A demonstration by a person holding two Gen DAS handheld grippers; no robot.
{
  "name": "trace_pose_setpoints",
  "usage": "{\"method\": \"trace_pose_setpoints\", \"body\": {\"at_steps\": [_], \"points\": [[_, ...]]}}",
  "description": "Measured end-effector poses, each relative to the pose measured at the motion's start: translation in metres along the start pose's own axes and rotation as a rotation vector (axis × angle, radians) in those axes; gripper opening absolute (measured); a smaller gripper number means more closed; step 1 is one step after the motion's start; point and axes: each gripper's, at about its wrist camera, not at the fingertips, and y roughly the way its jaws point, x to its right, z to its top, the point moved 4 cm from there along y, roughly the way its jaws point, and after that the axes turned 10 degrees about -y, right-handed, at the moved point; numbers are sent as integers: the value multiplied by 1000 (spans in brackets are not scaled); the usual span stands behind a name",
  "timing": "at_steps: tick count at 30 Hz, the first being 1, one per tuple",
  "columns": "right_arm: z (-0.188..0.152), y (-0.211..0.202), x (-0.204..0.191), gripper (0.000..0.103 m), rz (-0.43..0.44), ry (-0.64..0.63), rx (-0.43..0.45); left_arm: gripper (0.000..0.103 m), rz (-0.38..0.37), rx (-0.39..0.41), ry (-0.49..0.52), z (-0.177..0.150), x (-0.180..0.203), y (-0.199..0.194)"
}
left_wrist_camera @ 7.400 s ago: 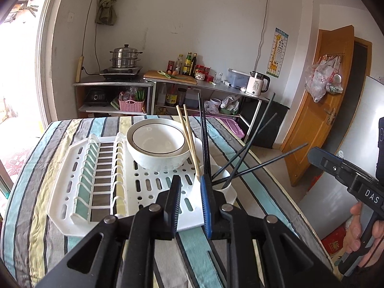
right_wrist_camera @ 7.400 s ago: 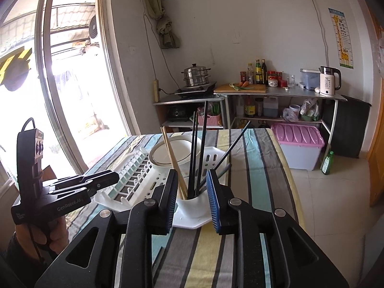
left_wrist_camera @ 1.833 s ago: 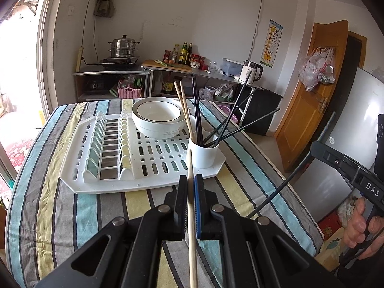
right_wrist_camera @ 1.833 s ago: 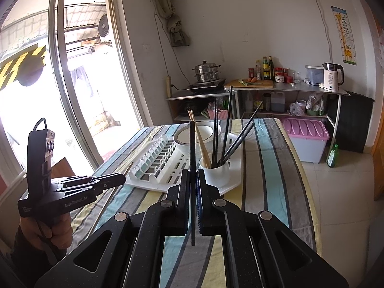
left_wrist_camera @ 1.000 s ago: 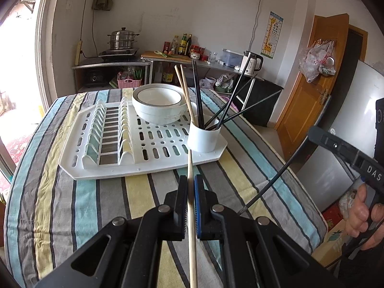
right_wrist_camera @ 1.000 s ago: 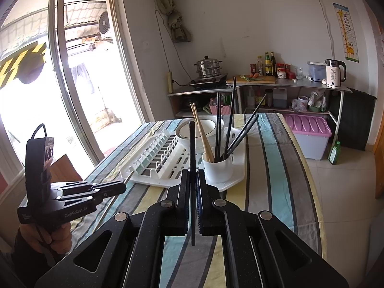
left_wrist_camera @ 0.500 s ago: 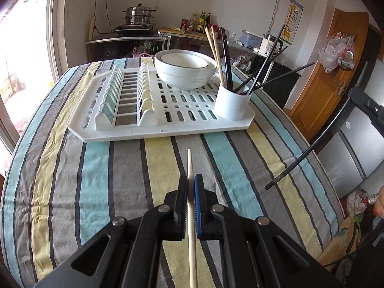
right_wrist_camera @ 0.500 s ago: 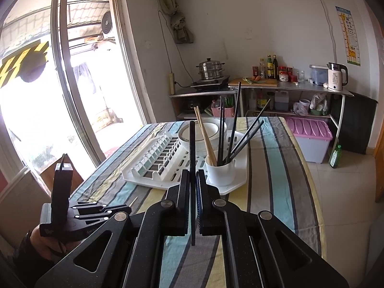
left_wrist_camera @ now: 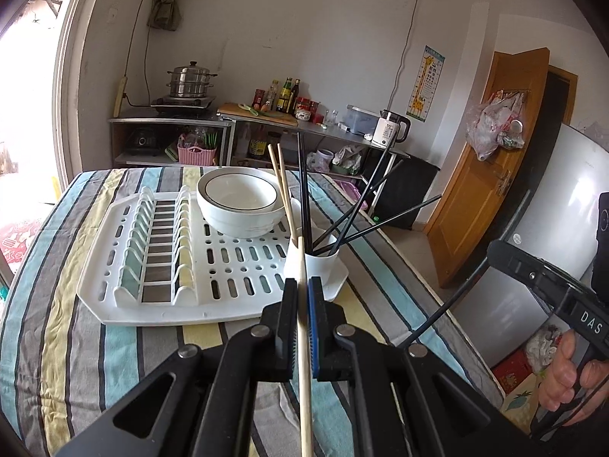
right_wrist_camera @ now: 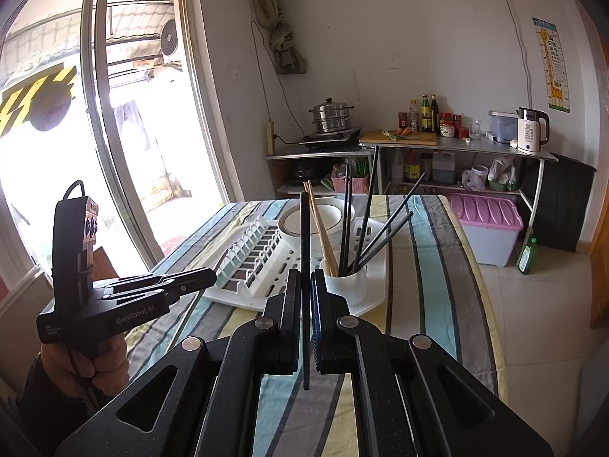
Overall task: Organize utensils
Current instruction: 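Lift both held chopsticks and carry them over the white cup, then lower the wooden and black chopsticks into the white cup and open both tools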
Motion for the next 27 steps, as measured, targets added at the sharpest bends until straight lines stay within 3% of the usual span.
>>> {"method": "trace_pose_setpoints", "body": {"at_steps": [16, 27], "points": [[-1, 0, 1, 5, 8, 4, -7, 6, -19, -28, 12, -9, 4, 2], [5, -2, 2, 5, -2, -3, 6, 6, -19, -5, 43, -2, 14, -6]]}}
